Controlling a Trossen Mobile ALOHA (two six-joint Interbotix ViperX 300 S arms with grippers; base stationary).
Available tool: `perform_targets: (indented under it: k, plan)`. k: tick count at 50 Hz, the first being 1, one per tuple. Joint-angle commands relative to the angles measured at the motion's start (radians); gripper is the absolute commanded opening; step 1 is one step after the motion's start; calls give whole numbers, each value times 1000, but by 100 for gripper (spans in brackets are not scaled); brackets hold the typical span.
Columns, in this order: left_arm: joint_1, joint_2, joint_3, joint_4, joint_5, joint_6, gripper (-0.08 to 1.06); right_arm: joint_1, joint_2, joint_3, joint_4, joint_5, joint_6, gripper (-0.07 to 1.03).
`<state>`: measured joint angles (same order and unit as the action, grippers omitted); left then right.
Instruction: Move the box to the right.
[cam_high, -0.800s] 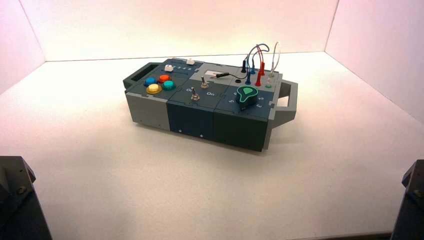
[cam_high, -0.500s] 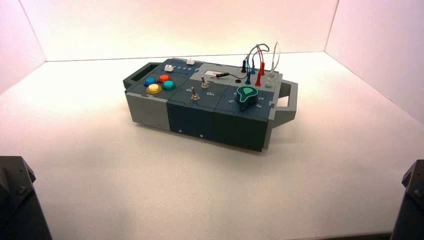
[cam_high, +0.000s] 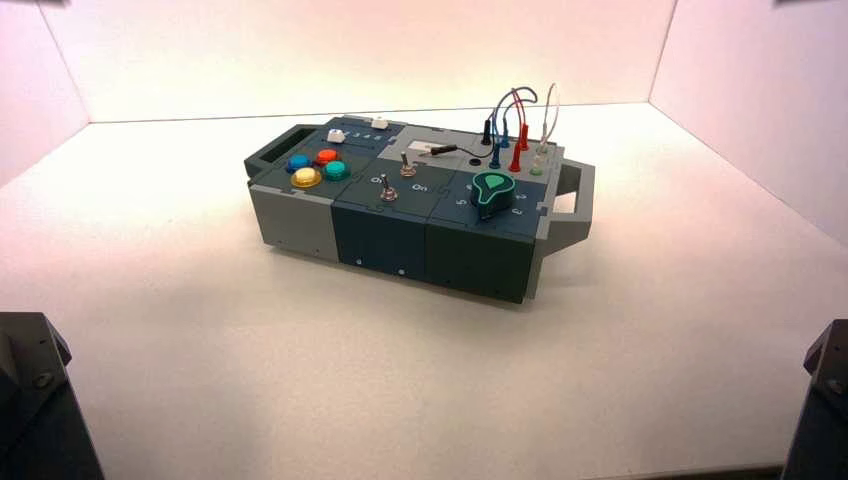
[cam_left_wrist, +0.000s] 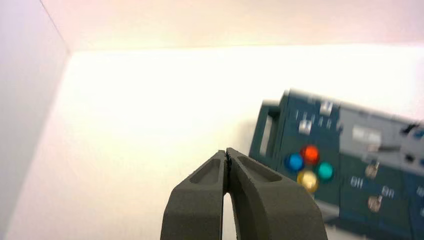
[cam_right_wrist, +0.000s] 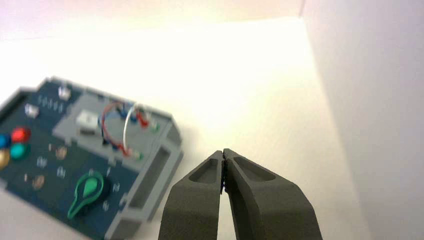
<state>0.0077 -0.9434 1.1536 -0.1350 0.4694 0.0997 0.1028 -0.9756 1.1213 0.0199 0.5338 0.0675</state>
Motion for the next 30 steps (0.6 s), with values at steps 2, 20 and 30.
perform_targets:
  k: [2, 20, 30]
  plan:
    - [-51, 167, -71, 0, 40, 5, -3, 80, 100, -52, 11, 15, 0, -2]
    - [-103, 575, -244, 2, 129, 17, -3, 115, 132, -89, 3, 26, -2, -2]
    - [-135, 676, -308, 0, 149, 17, -3, 114, 97, -87, -2, 11, -2, -2]
